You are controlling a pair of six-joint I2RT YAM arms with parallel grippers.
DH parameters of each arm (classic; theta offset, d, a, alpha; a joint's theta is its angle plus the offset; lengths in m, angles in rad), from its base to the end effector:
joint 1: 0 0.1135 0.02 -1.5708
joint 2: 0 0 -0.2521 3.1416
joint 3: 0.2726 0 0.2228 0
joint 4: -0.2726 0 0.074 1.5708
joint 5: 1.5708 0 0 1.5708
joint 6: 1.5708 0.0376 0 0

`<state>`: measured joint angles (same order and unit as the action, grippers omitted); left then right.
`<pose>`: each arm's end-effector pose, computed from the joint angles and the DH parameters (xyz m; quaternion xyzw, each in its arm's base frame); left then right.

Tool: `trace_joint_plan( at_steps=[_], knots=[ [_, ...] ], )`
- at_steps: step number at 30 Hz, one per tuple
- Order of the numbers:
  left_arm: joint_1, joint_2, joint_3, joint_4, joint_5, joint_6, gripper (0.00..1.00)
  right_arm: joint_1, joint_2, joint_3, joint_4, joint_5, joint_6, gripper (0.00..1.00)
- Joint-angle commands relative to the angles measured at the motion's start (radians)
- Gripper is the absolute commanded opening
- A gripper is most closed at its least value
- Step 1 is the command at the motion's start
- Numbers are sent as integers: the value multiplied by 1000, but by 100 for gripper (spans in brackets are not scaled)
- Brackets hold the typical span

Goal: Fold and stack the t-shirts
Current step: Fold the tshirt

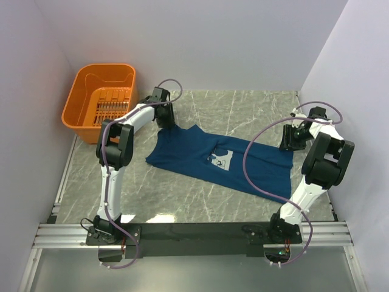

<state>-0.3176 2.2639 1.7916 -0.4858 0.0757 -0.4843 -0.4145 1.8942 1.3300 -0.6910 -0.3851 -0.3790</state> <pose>0.4395 -0.1475 0.1720 -0.0679 0.9504 -0.1508 0.2634 0.3236 -0.1269 0.1850 -0.0129 0.9697 0.1147 0.2153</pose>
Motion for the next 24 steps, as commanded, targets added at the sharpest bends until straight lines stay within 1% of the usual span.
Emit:
trace_joint_plan(
  at_steps=[1, 6, 8, 9, 10, 12, 13, 21, 24],
  knots=[
    [2, 22, 52, 6, 10, -19, 42, -14, -10, 38, 21, -1, 3, 56],
    [5, 42, 72, -2, -7, -31, 43, -15, -56, 25, 21, -21, -6, 55],
    [5, 39, 66, 3, -2, -31, 42, -15, -69, 17, 21, -31, -9, 56],
    [6, 37, 60, 6, -1, -36, 37, -17, -76, 15, 19, -34, -8, 55],
    [6, 30, 55, 22, 7, -39, 19, -17, -78, 12, 19, -38, -8, 55],
    [8, 16, 42, 42, 13, -54, 5, -17, -84, 9, 19, -47, -6, 55],
    [9, 13, 40, 50, 16, -57, 1, -17, -87, 6, 21, -49, -5, 55],
    [48, 22, 110, 91, -4, -128, 1, -20, -86, 1, 38, -49, -3, 55],
    [80, 48, 146, 130, 31, -169, 1, -20, -78, 9, 44, -51, 2, 55]
  ],
)
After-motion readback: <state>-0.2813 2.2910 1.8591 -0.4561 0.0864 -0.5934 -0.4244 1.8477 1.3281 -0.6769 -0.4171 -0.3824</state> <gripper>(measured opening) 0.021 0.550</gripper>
